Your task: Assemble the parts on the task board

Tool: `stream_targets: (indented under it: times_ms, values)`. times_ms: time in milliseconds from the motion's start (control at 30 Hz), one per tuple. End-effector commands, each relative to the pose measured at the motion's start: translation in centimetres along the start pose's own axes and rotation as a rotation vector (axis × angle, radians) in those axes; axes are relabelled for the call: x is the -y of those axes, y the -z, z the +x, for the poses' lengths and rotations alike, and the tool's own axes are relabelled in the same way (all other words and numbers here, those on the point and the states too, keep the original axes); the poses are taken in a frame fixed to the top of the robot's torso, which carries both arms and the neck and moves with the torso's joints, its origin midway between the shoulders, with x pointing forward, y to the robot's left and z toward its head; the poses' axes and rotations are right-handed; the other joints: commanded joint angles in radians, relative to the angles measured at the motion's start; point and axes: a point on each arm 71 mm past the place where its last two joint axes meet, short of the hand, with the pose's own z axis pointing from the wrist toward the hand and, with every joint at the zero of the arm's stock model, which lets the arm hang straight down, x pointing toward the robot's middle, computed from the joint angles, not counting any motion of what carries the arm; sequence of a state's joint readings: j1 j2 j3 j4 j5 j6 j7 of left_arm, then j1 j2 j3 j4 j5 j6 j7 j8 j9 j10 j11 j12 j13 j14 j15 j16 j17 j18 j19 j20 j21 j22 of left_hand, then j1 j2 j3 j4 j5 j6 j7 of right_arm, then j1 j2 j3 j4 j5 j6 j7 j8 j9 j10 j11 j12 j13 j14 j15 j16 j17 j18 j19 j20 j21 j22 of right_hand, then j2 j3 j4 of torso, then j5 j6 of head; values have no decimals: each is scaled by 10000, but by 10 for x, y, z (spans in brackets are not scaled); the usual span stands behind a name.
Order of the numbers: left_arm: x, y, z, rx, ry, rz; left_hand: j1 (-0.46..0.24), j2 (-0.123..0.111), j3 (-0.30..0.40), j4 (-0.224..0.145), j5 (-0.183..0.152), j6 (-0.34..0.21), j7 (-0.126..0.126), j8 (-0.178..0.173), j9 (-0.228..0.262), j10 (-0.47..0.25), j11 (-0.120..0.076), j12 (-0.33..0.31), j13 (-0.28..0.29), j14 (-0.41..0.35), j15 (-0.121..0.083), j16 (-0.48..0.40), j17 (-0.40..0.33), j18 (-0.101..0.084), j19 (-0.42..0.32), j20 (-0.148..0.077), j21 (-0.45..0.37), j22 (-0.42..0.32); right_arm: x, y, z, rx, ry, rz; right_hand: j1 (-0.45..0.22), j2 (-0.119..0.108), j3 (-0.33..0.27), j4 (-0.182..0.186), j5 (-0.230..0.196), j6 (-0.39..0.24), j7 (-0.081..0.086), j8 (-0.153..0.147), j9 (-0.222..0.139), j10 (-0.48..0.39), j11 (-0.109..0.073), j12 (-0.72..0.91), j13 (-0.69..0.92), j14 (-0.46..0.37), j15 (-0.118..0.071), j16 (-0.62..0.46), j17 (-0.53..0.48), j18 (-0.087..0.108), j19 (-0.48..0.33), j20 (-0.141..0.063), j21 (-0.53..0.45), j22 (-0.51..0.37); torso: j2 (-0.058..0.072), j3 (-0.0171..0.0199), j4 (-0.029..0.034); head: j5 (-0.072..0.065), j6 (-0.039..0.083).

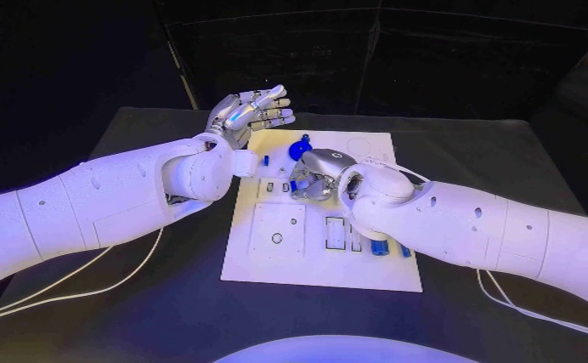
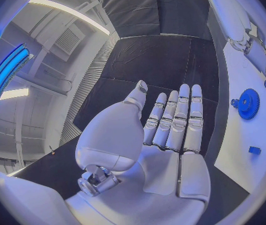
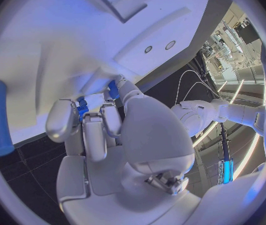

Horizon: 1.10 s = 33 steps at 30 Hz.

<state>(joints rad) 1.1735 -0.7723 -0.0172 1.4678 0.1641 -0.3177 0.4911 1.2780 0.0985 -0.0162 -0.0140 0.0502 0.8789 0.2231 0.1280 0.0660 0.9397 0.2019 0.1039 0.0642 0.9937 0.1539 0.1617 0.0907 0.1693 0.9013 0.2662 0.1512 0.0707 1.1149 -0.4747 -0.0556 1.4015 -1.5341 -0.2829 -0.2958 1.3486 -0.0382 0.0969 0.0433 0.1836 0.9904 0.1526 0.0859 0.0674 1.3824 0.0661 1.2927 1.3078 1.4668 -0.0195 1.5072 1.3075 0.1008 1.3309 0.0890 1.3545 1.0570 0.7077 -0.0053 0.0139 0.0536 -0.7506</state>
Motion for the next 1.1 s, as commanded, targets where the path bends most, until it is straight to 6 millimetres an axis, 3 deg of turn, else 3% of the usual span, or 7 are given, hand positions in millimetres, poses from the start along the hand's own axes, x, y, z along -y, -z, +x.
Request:
stream_targets:
  times_ms: [33, 567, 733, 933, 1000, 1033, 1100]
  values:
    - [2, -1, 2, -148, 7, 137, 114, 24, -5, -73, -25, -49, 265, -58, -4, -26, 2, -44, -4, -19, 71, -66, -16, 112, 53, 15, -59, -12, 1, 0, 0, 156, -12, 135, -56, -130, -95, 92, -110, -209, 21, -100, -10, -119, 4, -74, 60, 749, 92, -54, 1303, -29, -60, 61, -53, -44, -4, -3, 3, -2, 3]
    - [2, -1, -2, -129, -155, 51, 121, 71, 25, -121, -21, 142, 167, 19, 23, 183, -87, 19, 16, 242, -15, 18, 14, 147, 207, -23, -75, 1, -4, 13, -13, 1994, -437, -645, -113, -473, -941, 712, -562, -1236, 261, -185, -4, -581, 231, -510, -379, 771, 285, 2, 1428, -13, -83, 238, -115, -144, -19, 23, -17, 22, 59]
    - [2, 0, -7, -424, -1084, -23, -43, 116, -3, -58, -6, 1019, -228, 281, 66, 1758, -596, 548, 209, 1593, -526, 521, 312, 180, 1279, -476, 342, 175, 0, 33, -23, 1987, -606, -1422, 22, -615, -1236, 884, -535, -1347, 289, -141, 11, -577, 261, -478, -388, 783, 315, 35, 1495, -11, -89, 271, -121, -155, -28, 6, 7, 34, 122]
    - [1, 1, -18, -706, -2485, -618, -119, 54, -48, -28, 14, 1574, -639, 240, 39, 2976, -1138, 654, 329, 4228, -1339, 1795, 1300, 162, 3294, -1295, 1318, 612, 16, 57, -48, 1560, -1217, -1643, 319, -495, -1464, 977, -481, -1384, 300, -72, 30, -647, 274, -510, -450, 762, 332, -3, 1432, 45, -259, 295, -275, -460, -121, 43, -28, 49, 142]
    - [2, 1, -22, -845, -3301, -1157, -114, -24, -16, -61, 38, 1699, -909, 165, 45, 3795, -1475, 894, 522, 5178, -1780, 4078, 3019, 132, 4639, -1784, 2229, 1076, 25, 63, -60, 1446, -1441, -1489, 407, -436, -1510, 983, -407, -1393, 299, -55, 32, -685, 272, -545, -492, 740, 330, -50, 1351, 72, -334, 296, -350, -607, -175, 64, -44, 41, 144]
    - [2, 1, -23, -956, -3722, -1437, -166, -60, 25, -44, -55, 1782, -978, 107, 57, 3990, -1533, 888, 618, 5316, -1876, 6786, 5675, 67, 4833, -1903, 2568, 1302, 30, 66, -67, 1432, -1513, -1372, 430, -417, -1524, 987, -385, -1406, 301, -55, 30, -696, 272, -557, -506, 737, 331, -57, 1339, 78, -351, 295, -367, -640, -199, 73, -48, 47, 125]
    - [3, 1, -24, -1188, -4474, -1941, -295, -130, -30, 20, -4, 1953, -1096, 156, 121, 4707, -1737, 1367, 936, 5418, -1990, 9723, 9036, 104, 5092, -2030, 3002, 1582, 41, 71, -79, 1471, -1631, -1111, 436, -392, -1562, 1010, -352, -1418, 301, -49, 30, -721, 273, -585, -538, 722, 331, -89, 1286, 93, -391, 295, -408, -724, -252, 95, -46, 66, 96]
